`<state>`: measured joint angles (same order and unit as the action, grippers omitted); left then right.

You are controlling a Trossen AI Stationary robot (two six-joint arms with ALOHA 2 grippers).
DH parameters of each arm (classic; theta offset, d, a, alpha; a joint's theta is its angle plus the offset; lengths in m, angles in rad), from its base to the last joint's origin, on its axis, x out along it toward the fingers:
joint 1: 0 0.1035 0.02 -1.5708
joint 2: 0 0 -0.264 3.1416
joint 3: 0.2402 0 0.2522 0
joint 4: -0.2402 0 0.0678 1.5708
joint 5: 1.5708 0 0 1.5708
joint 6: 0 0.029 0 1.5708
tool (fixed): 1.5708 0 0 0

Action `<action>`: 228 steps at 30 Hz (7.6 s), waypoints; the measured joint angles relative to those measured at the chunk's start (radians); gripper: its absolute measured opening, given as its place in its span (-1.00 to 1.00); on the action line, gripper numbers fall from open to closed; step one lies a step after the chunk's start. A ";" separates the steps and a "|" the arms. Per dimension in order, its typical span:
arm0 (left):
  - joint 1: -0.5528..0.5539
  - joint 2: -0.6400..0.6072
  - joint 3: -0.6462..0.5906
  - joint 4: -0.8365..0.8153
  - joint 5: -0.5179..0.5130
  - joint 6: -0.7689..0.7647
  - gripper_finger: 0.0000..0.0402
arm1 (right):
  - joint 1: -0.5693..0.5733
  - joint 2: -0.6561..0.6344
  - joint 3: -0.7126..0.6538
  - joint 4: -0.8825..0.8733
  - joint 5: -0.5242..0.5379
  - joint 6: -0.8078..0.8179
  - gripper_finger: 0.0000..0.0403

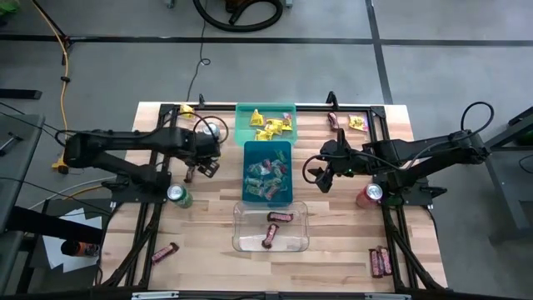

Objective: Sort candy
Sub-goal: Put the brown candy into the transparent bin

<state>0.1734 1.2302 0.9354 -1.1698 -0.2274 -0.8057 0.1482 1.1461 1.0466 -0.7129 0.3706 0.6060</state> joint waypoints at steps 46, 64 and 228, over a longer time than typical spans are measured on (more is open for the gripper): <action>0.150 0.001 -0.171 0.261 0.231 0.325 -0.60 | 0.000 0.000 0.000 -0.001 0.023 0.103 0.34; -0.065 0.072 -0.188 0.103 0.135 0.520 0.26 | 0.000 0.000 0.000 -0.001 0.024 0.122 0.34; -0.034 -0.475 -0.358 1.252 0.084 0.114 0.07 | 0.201 0.382 0.001 0.581 -0.494 -0.240 -0.87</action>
<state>0.1396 0.7555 0.5770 0.0823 -0.1438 -0.6918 0.3492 1.5280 1.0473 -0.1322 -0.1238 0.3656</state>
